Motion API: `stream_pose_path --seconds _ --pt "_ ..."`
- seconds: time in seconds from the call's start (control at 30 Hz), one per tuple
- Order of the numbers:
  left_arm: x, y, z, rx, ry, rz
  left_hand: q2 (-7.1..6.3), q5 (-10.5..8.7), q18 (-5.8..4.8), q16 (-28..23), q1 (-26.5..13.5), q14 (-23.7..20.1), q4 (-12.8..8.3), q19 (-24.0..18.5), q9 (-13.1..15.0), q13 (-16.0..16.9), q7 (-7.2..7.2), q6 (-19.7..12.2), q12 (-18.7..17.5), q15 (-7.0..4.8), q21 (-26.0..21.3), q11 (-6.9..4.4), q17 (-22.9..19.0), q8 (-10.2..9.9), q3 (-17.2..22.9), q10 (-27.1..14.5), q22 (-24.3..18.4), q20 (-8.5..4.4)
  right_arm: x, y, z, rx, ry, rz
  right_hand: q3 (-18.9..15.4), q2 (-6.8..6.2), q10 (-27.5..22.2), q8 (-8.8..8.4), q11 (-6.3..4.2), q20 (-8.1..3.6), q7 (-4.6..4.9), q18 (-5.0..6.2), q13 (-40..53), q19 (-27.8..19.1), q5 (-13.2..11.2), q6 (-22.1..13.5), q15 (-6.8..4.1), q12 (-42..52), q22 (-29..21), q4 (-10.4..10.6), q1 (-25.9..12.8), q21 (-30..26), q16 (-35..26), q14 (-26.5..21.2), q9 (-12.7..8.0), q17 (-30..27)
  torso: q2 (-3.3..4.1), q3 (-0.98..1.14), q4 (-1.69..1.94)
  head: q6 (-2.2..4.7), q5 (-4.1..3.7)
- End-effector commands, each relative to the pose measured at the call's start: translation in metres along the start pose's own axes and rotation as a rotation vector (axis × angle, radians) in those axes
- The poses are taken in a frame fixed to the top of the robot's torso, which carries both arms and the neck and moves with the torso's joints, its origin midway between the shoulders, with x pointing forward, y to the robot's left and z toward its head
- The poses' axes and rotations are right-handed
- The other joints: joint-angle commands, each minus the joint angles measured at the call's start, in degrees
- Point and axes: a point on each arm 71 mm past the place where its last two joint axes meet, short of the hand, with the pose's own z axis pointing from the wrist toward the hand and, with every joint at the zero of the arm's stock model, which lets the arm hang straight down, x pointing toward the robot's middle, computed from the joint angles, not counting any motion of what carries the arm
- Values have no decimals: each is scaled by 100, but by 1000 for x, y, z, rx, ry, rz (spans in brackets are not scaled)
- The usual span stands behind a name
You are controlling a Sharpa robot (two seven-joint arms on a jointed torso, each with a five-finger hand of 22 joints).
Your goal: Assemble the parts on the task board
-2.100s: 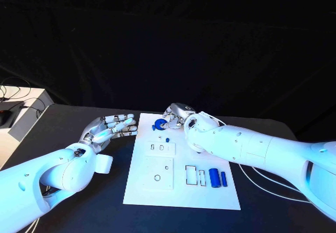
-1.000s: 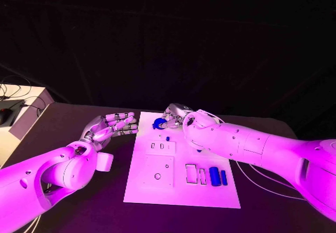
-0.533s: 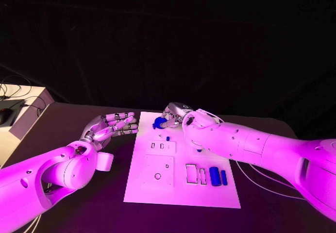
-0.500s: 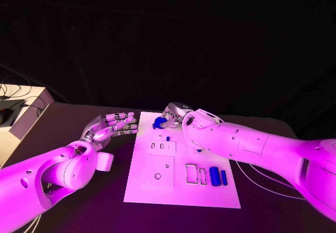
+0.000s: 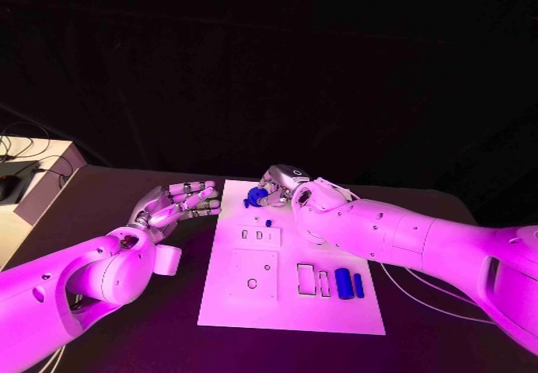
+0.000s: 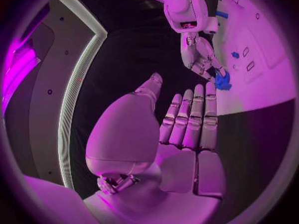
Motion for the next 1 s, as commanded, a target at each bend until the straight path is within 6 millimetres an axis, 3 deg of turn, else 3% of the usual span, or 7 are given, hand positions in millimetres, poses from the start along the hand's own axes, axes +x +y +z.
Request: stream_pose_path --seconds 0.03,0.43,0.8,1.0 --pt "2 -1 1 8 19 -4 65 6 -62 -23 14 -40 -22 -43 0 9 -7 -41 14 9 7 -10 -8 4 8 -29 -6 13 -3 1 -2 -9 -48 -7 -1 -10 53 11 -1 -50 65 -105 22 491 -18 100 -40 12 1161 94 -60 24 -4 -6 17 11 1 -2 1 4 0" --pt "0 -1 0 8 15 -1 65 6 -62 -23 14 -40 -22 -43 0 9 -7 -41 14 9 7 -10 -8 4 8 -29 -6 13 -15 -1 -14 -29 -89 35 -11 -33 61 8 1 -50 69 -110 37 494 -30 92 -37 12 1166 112 -48 45 1 -1 15 22 1 6 -23 16 24" --pt "-1 -1 -1 8 14 0 71 6 -63 -23 15 -43 -35 -44 0 9 -8 -45 14 11 8 -10 -9 4 9 -29 -5 12 -24 -11 -27 -28 -88 37 -27 -51 64 6 4 -48 70 -111 45 493 -39 84 -35 3 1168 153 -61 51 -1 -2 14 26 -2 34 -70 31 68" --pt "-1 -1 -1 7 15 -1 71 6 -63 -23 15 -43 -35 -44 0 9 -8 -45 14 11 8 -10 -9 4 9 -29 -5 12 -24 -17 -33 -23 -71 25 -33 -63 68 8 5 -47 70 -111 52 493 -44 85 -34 5 1168 173 -60 51 0 -1 15 30 -8 33 -63 45 49"
